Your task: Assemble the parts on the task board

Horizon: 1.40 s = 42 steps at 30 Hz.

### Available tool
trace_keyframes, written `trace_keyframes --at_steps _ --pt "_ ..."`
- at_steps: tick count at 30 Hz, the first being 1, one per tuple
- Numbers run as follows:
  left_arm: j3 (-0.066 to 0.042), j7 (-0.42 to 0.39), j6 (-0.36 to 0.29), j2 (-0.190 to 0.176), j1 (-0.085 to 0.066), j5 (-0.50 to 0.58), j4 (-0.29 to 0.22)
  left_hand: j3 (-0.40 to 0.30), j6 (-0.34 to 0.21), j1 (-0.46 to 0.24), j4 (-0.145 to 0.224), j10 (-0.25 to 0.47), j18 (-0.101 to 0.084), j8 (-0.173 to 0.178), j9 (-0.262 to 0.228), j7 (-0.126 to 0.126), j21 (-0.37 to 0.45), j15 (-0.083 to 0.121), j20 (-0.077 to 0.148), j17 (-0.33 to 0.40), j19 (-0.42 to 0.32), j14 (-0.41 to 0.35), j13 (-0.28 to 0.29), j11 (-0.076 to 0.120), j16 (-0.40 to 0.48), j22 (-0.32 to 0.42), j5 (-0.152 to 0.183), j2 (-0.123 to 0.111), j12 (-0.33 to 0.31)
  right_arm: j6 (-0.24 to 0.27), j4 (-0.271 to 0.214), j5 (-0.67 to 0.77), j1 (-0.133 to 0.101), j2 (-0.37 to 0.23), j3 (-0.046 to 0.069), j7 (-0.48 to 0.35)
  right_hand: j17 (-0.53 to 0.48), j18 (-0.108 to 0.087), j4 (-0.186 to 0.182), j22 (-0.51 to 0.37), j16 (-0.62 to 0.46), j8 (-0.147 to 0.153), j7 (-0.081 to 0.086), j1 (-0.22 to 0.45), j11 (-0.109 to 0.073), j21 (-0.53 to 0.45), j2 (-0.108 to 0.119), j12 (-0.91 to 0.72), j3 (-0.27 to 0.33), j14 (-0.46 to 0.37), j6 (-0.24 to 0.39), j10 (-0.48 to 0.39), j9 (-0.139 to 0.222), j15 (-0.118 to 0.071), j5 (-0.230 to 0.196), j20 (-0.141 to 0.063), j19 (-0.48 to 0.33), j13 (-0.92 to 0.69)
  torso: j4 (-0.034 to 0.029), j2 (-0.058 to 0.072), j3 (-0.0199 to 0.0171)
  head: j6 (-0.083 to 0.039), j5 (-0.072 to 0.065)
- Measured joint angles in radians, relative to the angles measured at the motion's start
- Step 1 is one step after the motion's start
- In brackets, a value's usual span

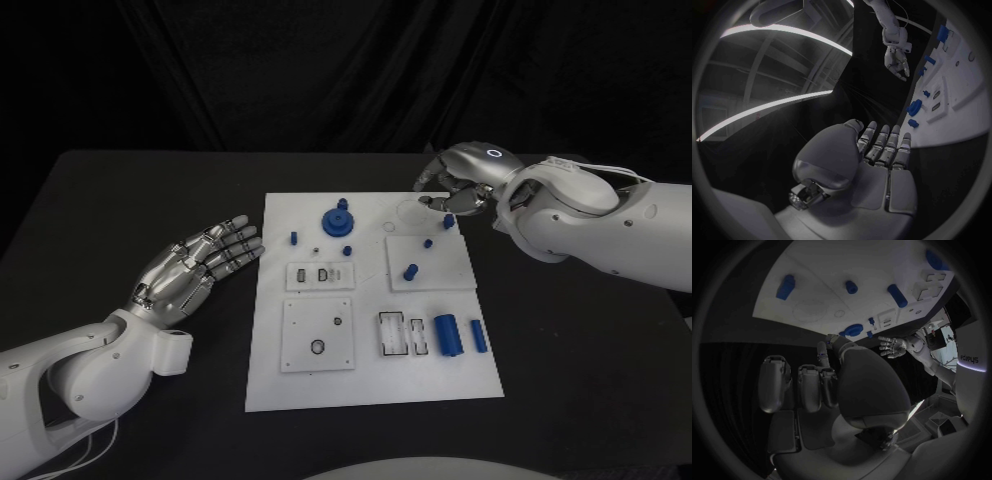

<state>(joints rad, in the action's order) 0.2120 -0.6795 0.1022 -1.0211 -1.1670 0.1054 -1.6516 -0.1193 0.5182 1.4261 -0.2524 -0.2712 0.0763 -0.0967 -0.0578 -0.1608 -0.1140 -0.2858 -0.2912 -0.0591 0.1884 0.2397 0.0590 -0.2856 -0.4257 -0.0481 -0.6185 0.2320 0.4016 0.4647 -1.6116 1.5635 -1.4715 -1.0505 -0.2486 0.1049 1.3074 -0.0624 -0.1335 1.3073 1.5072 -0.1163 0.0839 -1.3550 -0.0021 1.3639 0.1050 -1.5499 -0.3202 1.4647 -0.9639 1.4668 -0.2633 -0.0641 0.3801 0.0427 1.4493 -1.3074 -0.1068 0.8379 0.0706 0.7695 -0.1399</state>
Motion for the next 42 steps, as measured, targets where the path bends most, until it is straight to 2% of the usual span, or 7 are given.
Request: trace_keyframes --at_steps 4,7,13,19,24,33,42 --pt "0.000 0.000 0.000 -0.006 0.000 0.000 -0.001 -0.004 0.000 -0.004 0.004 -0.004 0.000 0.000 0.000 0.000 0.000 0.000 0.000 0.000 0.000 0.000 0.000 -0.004 0.000 0.000 0.000 -0.004 0.000 0.066 -0.002 -0.015 0.014 -0.040 0.000 -0.039 0.000 0.000 -0.033 0.000 0.000 0.038 -0.013 0.013 -0.009 0.000 0.013 -0.004 0.009 0.001 0.036 -0.002 0.027 -0.008 -0.061 -0.004 0.004 0.000 -0.0008 0.000 -0.0010 0.000 -0.007" --pt "0.000 0.000 -0.001 -0.006 0.000 0.000 -0.002 -0.007 0.000 -0.007 0.001 -0.004 0.000 0.000 -0.001 0.000 0.000 0.000 0.000 0.000 0.000 0.000 0.000 -0.004 -0.007 0.000 0.000 -0.007 0.000 0.096 0.007 -0.027 0.028 -0.061 -0.002 -0.059 0.000 0.000 -0.056 0.000 0.000 0.049 -0.012 0.011 -0.011 0.000 0.016 -0.004 0.021 0.001 0.050 0.001 0.044 -0.008 -0.117 -0.006 0.006 0.000 -0.0028 0.000 -0.0012 0.001 -0.014" --pt "0.000 0.000 -0.001 -0.006 0.000 0.000 -0.002 -0.007 0.000 -0.007 0.001 -0.004 0.000 0.000 -0.001 0.000 0.000 0.000 0.000 0.000 0.000 0.000 0.001 -0.004 -0.007 0.000 0.000 -0.007 0.000 0.118 0.028 -0.045 0.052 -0.081 -0.002 -0.076 0.000 0.000 -0.086 0.000 -0.008 0.050 -0.017 0.006 -0.016 0.000 0.028 -0.004 0.049 0.003 0.076 -0.002 0.069 -0.014 -0.187 -0.007 0.007 0.000 -0.0096 0.001 0.0004 -0.001 -0.028" --pt "0.000 0.000 -0.001 -0.006 0.001 0.000 -0.002 -0.007 0.000 -0.007 0.001 -0.004 0.000 0.000 -0.001 0.000 0.000 0.000 0.000 0.000 0.000 0.000 0.001 -0.004 -0.007 0.000 0.000 -0.007 0.000 0.120 0.046 -0.055 0.075 -0.089 -0.002 -0.079 0.000 0.000 -0.115 0.001 -0.013 0.050 -0.019 -0.004 -0.016 -0.005 0.038 -0.004 0.078 0.001 0.092 -0.002 0.087 -0.015 -0.241 -0.007 0.007 -0.001 -0.0078 0.000 0.0005 0.003 -0.032" --pt "0.000 0.000 0.000 -0.005 0.001 0.000 -0.002 -0.007 0.000 -0.007 0.001 -0.004 0.000 0.000 -0.001 0.000 0.000 0.000 0.000 0.000 0.000 0.000 0.001 -0.004 -0.007 0.000 0.000 -0.007 0.000 0.115 0.058 -0.061 0.087 -0.088 -0.002 -0.078 0.000 0.000 -0.128 0.001 -0.020 0.050 -0.016 -0.008 -0.016 -0.016 0.043 -0.002 0.090 0.001 0.096 -0.002 0.093 -0.015 -0.261 -0.011 0.004 -0.001 -0.0068 -0.002 0.0019 0.006 -0.036" --pt "0.000 0.000 0.000 -0.005 0.001 0.000 -0.001 -0.007 0.000 -0.007 0.001 -0.004 0.000 0.000 -0.001 0.000 0.000 0.000 0.000 0.000 0.000 0.000 0.001 -0.004 -0.007 0.000 0.000 -0.007 0.000 0.102 0.071 -0.064 0.112 -0.084 -0.002 -0.078 0.000 0.000 -0.138 0.001 -0.025 0.043 -0.005 -0.022 -0.016 -0.020 0.042 0.001 0.101 0.001 0.078 -0.002 0.094 -0.015 -0.266 -0.011 0.004 -0.001 -0.0091 -0.002 0.0012 0.010 -0.039" --pt "0.000 0.000 0.000 -0.006 0.001 0.000 -0.001 -0.007 0.000 -0.007 0.001 -0.004 0.000 0.000 -0.001 0.000 0.000 0.000 0.000 0.000 0.000 0.000 0.001 -0.004 -0.007 0.000 0.000 -0.007 0.000 0.094 0.084 -0.067 0.140 -0.077 -0.002 -0.081 0.000 0.000 -0.152 0.001 -0.029 0.039 0.000 -0.022 -0.016 -0.029 0.042 0.005 0.115 0.001 0.065 -0.002 0.094 -0.015 -0.283 -0.007 0.000 0.000 -0.0080 0.000 0.0025 0.015 -0.034"
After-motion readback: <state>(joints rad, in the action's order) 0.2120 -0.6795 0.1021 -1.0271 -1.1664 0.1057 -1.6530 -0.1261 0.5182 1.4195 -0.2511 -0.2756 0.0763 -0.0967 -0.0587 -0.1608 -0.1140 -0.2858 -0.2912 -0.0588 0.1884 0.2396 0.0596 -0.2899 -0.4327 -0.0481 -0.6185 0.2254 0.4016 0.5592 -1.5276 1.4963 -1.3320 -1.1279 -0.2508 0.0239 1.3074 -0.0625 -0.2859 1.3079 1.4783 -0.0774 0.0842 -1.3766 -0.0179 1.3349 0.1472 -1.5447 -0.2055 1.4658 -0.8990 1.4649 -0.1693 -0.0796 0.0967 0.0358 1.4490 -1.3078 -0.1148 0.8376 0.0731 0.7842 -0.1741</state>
